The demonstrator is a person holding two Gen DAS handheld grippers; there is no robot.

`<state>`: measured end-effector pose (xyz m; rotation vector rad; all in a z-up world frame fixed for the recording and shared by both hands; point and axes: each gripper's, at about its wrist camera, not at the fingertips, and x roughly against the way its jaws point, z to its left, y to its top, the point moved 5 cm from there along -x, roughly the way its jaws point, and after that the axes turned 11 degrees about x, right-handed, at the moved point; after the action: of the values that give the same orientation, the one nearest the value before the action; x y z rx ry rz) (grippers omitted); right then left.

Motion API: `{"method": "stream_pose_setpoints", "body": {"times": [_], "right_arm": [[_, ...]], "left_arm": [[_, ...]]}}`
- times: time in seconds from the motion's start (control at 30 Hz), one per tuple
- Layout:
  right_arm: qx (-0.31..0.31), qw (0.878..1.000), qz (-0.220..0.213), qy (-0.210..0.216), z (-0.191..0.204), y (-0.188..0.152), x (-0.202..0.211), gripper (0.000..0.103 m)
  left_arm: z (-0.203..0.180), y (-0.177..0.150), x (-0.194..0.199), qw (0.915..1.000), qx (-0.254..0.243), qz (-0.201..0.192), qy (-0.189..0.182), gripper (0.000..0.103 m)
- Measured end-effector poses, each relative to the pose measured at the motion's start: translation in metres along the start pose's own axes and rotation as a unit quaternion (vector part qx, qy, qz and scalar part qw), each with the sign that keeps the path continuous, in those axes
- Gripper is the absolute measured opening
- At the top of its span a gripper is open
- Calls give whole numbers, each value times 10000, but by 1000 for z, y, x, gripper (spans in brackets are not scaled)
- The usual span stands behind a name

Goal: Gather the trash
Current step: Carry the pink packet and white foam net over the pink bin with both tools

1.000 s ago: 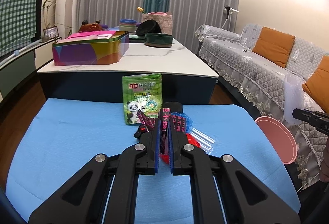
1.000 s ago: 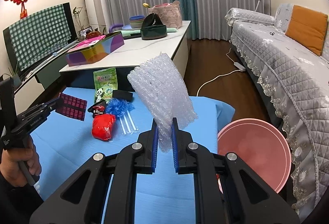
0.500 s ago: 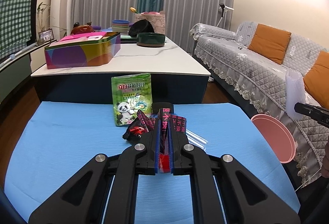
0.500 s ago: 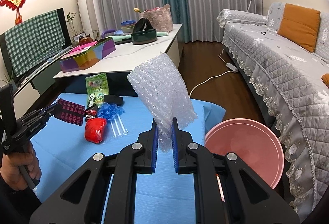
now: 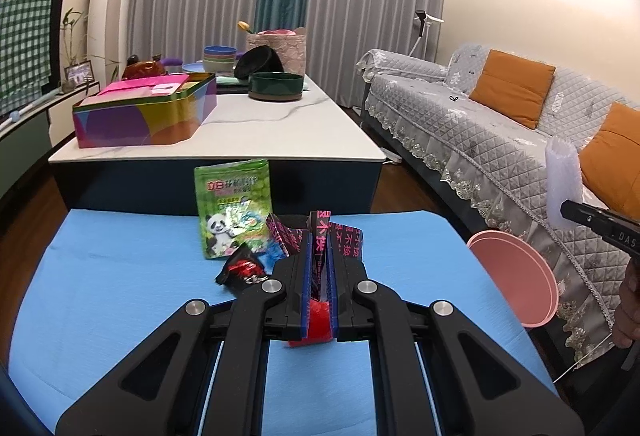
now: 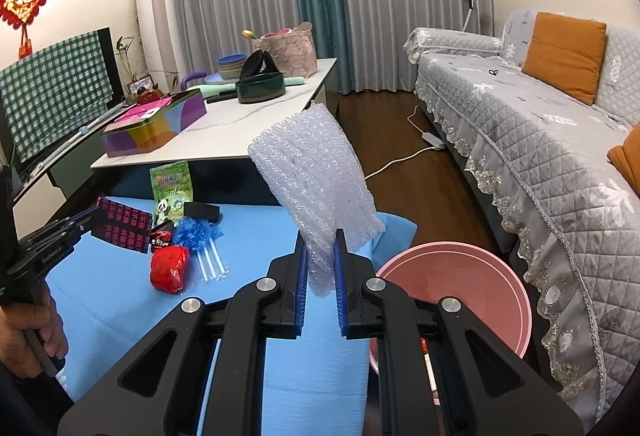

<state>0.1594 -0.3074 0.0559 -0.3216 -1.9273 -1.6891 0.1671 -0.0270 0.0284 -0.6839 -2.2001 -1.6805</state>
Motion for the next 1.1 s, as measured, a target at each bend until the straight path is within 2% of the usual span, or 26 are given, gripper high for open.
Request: {"method": "stream_pose_setpoints", "body": {"times": [0.63,1.1], "right_arm": [[-253,9989,-61,-385,-37,1,9,13],[-683,9937,24,-883,-87,-3,2,13]], "left_arm": [[-81,13,-24,9986,-288,34,-445,7],[-136,11,-54,9960,-449,180,-751,7]]}}
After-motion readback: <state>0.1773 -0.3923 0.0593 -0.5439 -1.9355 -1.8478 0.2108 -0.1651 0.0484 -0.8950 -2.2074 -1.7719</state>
